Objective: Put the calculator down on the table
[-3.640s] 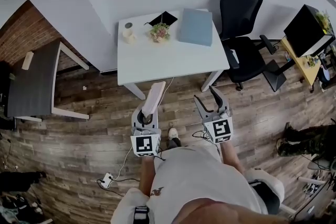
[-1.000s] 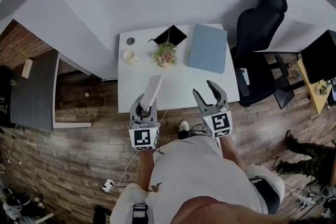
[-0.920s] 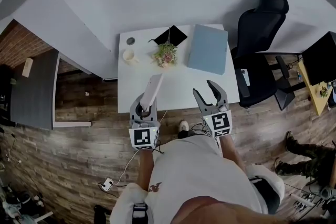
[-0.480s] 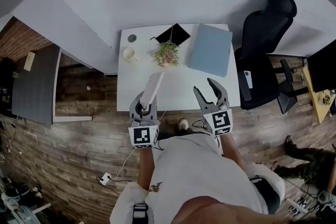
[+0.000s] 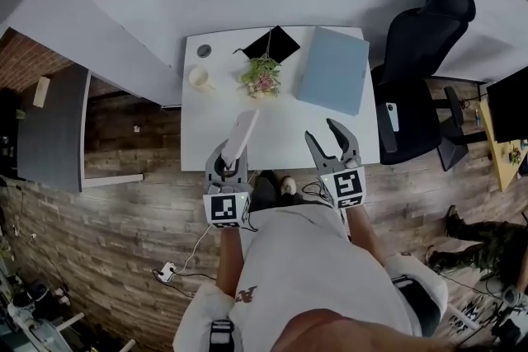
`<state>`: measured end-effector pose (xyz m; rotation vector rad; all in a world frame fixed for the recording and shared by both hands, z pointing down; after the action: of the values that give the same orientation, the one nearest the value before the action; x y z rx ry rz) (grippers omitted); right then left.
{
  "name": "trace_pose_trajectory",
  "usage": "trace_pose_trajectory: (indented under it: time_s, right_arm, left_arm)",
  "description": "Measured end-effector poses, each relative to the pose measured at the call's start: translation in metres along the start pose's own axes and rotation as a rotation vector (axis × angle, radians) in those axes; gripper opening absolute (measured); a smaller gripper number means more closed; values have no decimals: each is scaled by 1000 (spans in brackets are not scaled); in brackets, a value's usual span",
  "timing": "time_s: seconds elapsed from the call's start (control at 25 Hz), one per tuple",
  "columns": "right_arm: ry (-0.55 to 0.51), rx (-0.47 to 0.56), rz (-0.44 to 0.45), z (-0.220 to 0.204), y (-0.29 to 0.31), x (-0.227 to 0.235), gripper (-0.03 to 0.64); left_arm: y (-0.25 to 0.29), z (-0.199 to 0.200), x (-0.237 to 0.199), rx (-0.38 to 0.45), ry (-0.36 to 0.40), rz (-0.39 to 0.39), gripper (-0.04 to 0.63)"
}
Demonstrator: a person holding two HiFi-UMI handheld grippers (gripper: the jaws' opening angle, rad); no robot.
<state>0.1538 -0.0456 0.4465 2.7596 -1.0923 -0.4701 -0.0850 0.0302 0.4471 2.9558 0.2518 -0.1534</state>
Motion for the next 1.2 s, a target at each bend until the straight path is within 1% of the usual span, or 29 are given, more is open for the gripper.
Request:
trace_pose_trajectory:
  time_s: [0.2,0.36,0.56,0.92,1.2]
  right_arm:
    - [1,-40,-14,-6,14,4,232]
    - [13,-79,-28,-14,25,6,229]
    - [20,-139,-24,-27,44,3,227]
    - [42,-267,-26,-53,73,-10,220]
    - [65,-336,-26,-67,93,-24,219]
  left_arm:
    - [20,-8,-8,-34,-5,-44,83]
    - [38,-18,-17,-81,-23,-91,83]
    - [61,-32,-30,-136,-37,-154,83]
    - [91,-71,-52,-261,-120,-247,83]
    - [108,-101,-65,-352,-178,-313,83]
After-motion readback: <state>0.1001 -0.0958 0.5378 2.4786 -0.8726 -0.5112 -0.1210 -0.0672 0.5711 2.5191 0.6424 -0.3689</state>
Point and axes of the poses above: the fingertips, and each gripper's own axes: y forward along the fingers, x to its right, z out of its top, the point moved 7 cm from there along -y, backward along the fingers, and after that the axes turned 10 degrees about -y, right-handed, at the moved point
